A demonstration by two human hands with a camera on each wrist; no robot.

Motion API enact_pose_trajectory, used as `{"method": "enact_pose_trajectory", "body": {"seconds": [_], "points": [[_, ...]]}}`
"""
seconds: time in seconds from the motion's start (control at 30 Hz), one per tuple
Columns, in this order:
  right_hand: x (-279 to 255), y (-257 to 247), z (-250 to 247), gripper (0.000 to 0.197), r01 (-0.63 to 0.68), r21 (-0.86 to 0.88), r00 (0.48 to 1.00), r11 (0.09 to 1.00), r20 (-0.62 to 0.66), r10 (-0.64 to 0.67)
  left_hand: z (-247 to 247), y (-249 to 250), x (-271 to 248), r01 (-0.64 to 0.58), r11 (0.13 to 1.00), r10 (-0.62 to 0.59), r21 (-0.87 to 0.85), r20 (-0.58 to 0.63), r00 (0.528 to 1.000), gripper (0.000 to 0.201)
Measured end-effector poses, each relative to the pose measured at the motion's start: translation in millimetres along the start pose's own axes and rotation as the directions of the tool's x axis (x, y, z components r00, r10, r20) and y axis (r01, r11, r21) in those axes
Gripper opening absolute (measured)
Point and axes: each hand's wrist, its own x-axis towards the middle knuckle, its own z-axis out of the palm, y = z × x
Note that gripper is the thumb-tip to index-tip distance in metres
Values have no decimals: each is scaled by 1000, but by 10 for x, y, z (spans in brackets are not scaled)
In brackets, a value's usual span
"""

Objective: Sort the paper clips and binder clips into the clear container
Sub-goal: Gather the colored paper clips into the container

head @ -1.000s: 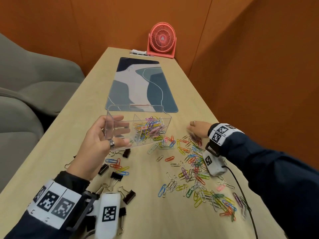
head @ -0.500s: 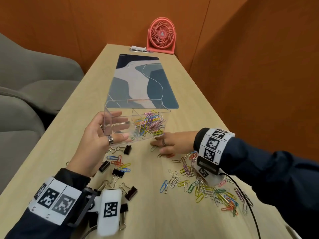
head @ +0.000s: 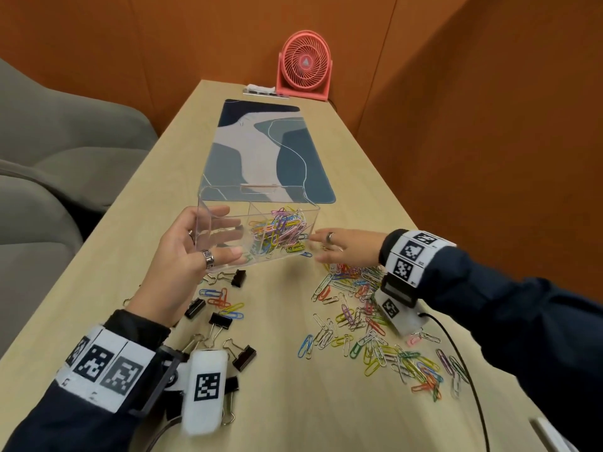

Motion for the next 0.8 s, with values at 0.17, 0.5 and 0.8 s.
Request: {"method": "enact_pose_trajectory", "body": {"seconds": [0.17, 0.5, 0.8], "points": [[-45, -27, 79, 56, 32, -53, 993, 998, 118, -25, -12, 11, 0, -3, 1000, 3, 3, -12, 1000, 76], [-512, 149, 273, 58, 79, 97, 997, 992, 9, -80, -8, -24, 13, 15, 1000, -15, 18, -2, 1000, 73], [-406, 136, 254, 30, 39, 214, 999, 976, 9, -42, -23, -23, 11, 21, 1000, -21, 23, 3, 1000, 61]]}}
